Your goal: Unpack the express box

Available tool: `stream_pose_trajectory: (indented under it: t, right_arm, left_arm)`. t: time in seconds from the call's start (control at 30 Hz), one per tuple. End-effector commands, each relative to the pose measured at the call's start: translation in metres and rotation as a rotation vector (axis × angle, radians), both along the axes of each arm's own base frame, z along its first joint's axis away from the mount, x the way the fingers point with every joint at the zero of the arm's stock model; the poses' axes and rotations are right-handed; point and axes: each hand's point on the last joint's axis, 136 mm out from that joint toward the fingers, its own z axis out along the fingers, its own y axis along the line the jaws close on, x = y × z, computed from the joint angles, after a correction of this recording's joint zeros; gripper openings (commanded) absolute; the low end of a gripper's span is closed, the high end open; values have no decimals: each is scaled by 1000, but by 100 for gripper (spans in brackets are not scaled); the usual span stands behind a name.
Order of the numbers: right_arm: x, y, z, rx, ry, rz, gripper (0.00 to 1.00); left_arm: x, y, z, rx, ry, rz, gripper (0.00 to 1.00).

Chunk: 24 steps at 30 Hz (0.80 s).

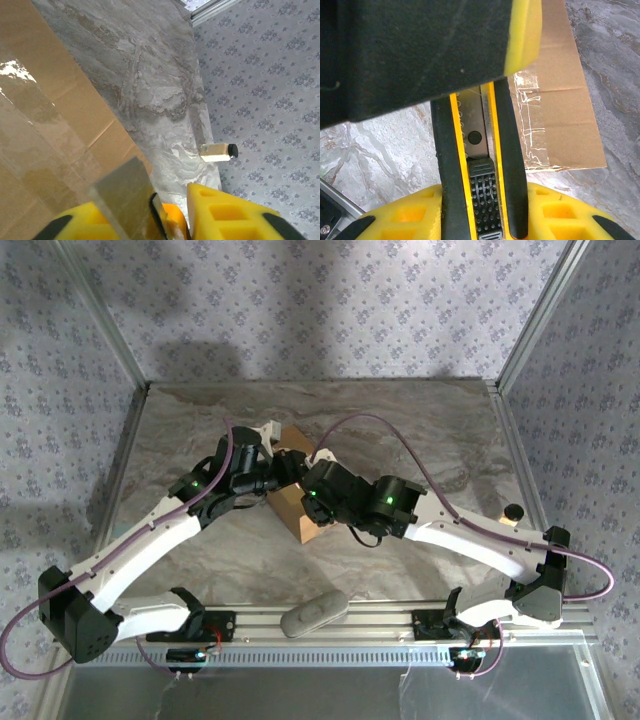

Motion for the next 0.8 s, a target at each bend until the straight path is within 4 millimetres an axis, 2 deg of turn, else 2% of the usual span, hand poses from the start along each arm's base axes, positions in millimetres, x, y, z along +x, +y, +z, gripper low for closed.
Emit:
stream_pose_trajectory:
  t: [0.0, 0.17, 0.3, 0.53, 0.67, 0.77]
  right_arm:
    - [4, -3, 22, 36, -51, 0, 0]
    - [5, -4, 24, 45, -48, -8, 0]
    - [5, -2, 23, 52, -43, -9, 0]
    - [4, -4, 23, 72, -22, -14, 31]
    - [4, -6, 21, 109, -3, -17, 39]
    - [2, -6, 25, 148, 10, -15, 50]
  left_arm:
    - [-2, 0, 6, -9, -20, -8, 18]
    - [-3, 2, 7, -5, -32, -7, 2]
    - [-3, 5, 6, 4, -36, 6, 0]
    - [2, 8, 17, -24, -59, 27, 0]
    - [3, 7, 20, -34, -72, 28, 0]
    - [4, 9, 24, -44, -82, 37, 0]
